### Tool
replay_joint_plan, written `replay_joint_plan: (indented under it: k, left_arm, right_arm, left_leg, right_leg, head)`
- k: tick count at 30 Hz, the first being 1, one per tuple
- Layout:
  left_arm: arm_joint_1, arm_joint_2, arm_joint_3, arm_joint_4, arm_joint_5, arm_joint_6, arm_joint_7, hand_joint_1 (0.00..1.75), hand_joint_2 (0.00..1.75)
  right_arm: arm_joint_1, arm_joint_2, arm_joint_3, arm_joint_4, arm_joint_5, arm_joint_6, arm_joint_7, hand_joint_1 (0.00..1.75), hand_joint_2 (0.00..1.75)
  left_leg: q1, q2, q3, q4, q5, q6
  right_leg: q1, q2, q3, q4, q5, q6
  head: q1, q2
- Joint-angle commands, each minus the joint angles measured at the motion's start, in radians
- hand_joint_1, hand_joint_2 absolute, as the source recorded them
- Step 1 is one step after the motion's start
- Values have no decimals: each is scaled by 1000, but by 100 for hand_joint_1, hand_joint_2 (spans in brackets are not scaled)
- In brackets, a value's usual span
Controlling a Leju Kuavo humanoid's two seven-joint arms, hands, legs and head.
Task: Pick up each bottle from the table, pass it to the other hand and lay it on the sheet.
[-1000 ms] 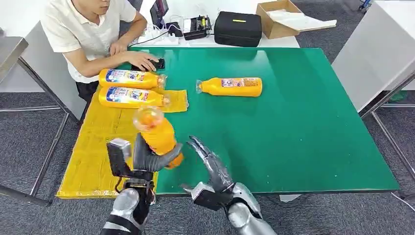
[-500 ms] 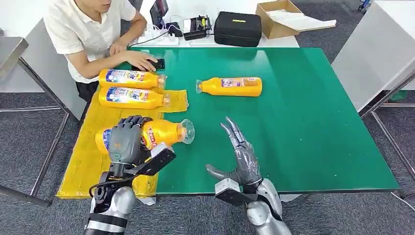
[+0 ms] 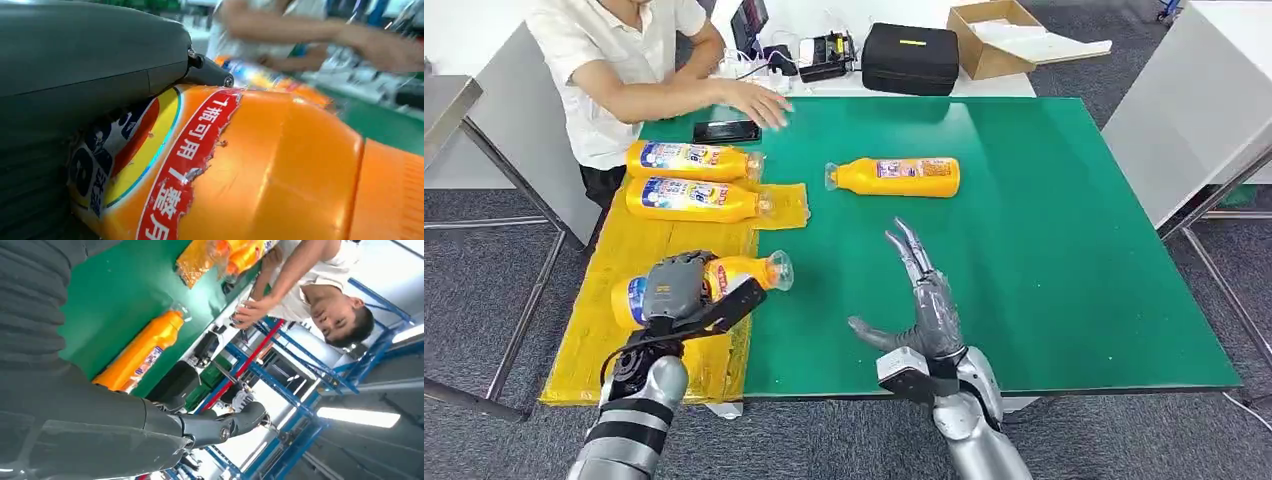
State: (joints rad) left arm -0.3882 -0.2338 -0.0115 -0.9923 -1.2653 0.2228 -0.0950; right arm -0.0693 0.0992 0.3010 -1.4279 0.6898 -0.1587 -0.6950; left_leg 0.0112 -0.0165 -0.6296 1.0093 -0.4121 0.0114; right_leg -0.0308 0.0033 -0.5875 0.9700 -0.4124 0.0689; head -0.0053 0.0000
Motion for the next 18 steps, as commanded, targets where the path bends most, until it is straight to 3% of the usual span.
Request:
replay_joint_plan:
  k: [1, 18]
  left_arm:
    - [-114, 25, 95, 238, -2, -21, 1, 175, 175]
    - [-161, 38, 87, 449, 0, -75, -63, 175, 175]
  right_arm:
    - [-62, -25, 28, 84, -27, 2, -3, 0, 175]
    - [-110, -48, 69, 161, -76, -10, -3, 0, 175]
  left_leg:
    - [1, 3, 6, -1, -2, 0]
    - [0, 0, 8, -1, -1, 0]
  right_leg:
    - [2, 1, 6, -1, -2, -4]
    - [1, -1, 9, -2, 0, -3]
  head:
    - [0, 0]
    - [0, 0]
